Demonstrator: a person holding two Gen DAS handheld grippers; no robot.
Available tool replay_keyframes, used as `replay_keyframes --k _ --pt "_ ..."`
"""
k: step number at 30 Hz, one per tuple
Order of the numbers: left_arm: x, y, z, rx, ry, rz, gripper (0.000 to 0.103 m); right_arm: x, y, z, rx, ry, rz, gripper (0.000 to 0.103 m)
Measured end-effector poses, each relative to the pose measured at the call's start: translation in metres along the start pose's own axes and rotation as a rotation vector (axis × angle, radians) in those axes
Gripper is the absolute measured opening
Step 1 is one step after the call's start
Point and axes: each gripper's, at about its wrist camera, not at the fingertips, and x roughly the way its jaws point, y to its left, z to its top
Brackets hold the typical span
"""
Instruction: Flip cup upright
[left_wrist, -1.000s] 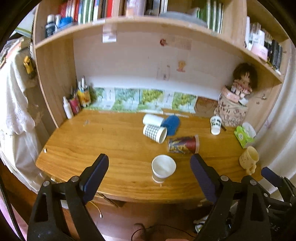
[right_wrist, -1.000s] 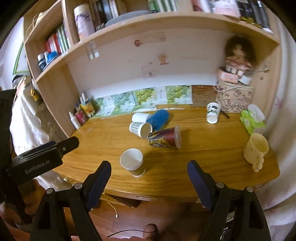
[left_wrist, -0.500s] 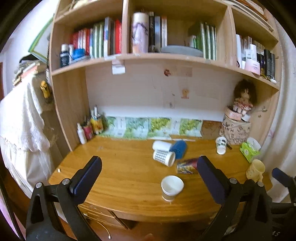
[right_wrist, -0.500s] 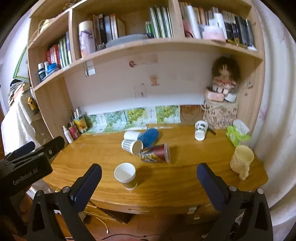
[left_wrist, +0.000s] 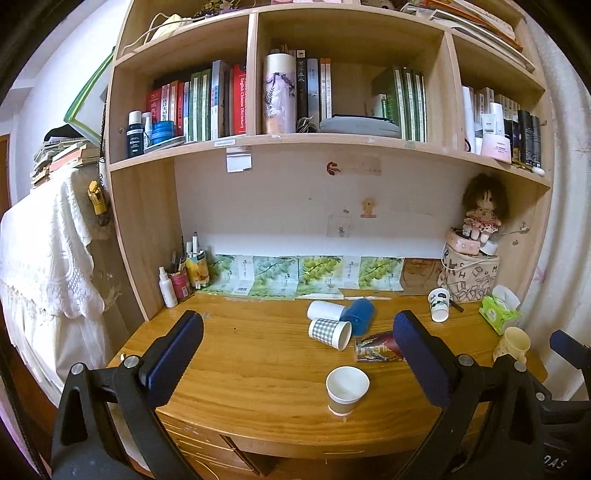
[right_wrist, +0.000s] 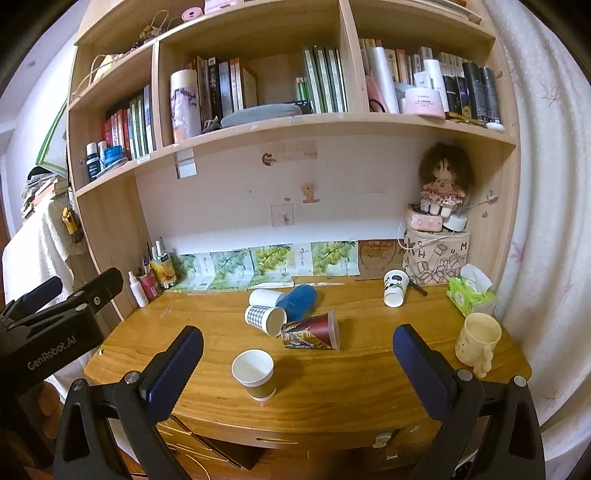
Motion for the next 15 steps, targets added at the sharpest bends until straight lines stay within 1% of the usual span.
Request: replay_keyframes --k 7,15 --pt "-0.006 0.000 -0.002 0.004 -0.019 -0.011 0.103 -0.009 -0.003 -0.003 0.020 -0.009 -0.007 0.103" --pt "-0.010 0.002 -0.002 0.009 -0.033 -0.007 0.103 -0.013 -0.004 -0.004 0.030 -0.016 -0.008 0.103"
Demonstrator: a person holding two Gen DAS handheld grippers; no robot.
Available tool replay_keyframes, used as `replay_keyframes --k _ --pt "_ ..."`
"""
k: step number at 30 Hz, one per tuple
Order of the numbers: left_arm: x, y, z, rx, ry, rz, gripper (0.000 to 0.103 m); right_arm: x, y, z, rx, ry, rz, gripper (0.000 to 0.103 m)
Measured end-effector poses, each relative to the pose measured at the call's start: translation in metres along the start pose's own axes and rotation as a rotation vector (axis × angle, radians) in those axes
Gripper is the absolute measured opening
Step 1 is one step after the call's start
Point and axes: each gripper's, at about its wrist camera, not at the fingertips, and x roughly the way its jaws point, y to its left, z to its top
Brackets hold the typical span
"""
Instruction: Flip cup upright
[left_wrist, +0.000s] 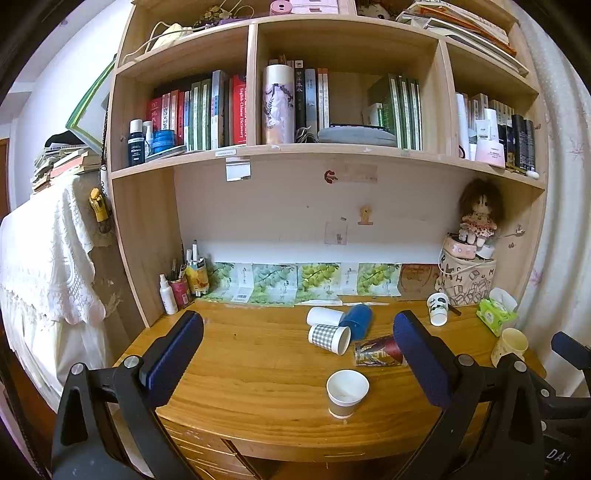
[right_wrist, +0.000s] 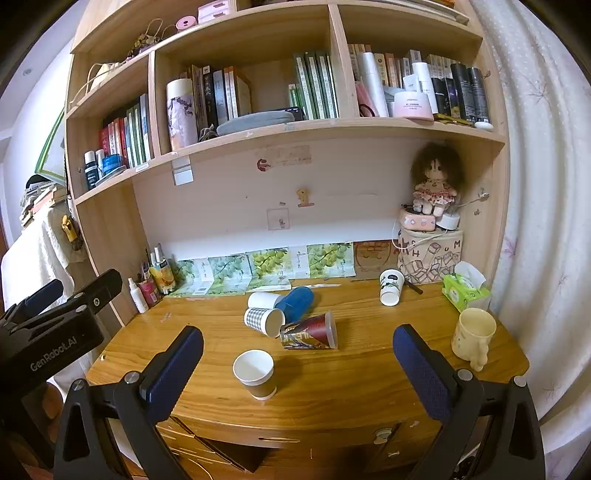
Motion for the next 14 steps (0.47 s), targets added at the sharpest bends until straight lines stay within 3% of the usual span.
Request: replay_keyframes --k 14 --pt "-0.0011 0.0035 0.0003 0.006 0.003 0.009 0.103 0.0001 0.0061 -0.0002 0.000 0.012 0.008 0.103"
